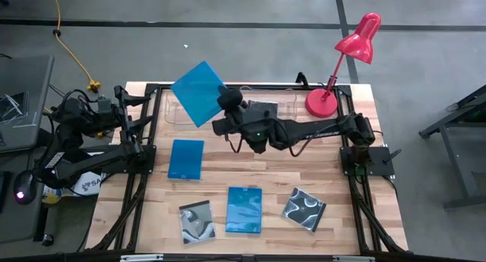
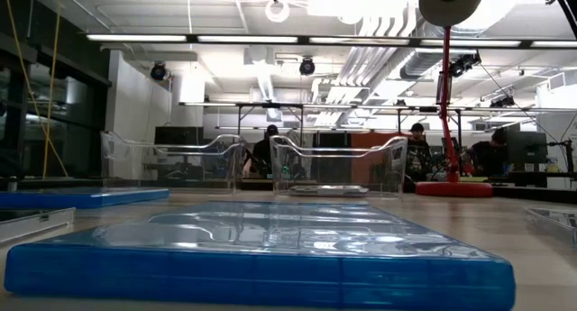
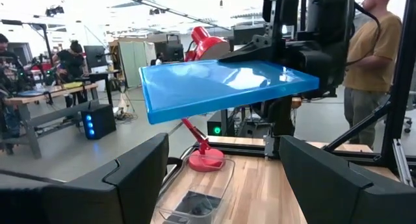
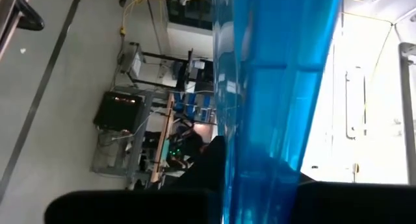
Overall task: Pick & place jewel cases by type
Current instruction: Put the top right blue CD case into the left transparent bin
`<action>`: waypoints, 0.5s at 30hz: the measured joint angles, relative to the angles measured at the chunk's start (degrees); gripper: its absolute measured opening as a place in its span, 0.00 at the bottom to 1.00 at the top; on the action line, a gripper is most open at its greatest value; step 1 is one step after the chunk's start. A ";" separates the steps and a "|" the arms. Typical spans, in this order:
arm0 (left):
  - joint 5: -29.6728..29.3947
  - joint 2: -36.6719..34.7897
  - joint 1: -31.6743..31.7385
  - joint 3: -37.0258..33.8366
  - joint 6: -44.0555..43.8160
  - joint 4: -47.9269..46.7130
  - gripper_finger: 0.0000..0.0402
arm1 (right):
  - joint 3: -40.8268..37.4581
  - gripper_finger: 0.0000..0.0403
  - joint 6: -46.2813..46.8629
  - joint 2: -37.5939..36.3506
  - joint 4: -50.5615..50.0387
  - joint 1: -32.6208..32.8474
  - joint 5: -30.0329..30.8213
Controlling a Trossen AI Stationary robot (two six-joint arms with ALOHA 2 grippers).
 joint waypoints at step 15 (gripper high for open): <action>0.00 0.00 0.00 0.00 -0.02 -0.03 0.73 | 0.00 0.06 41.63 -0.01 -0.09 -0.59 2.07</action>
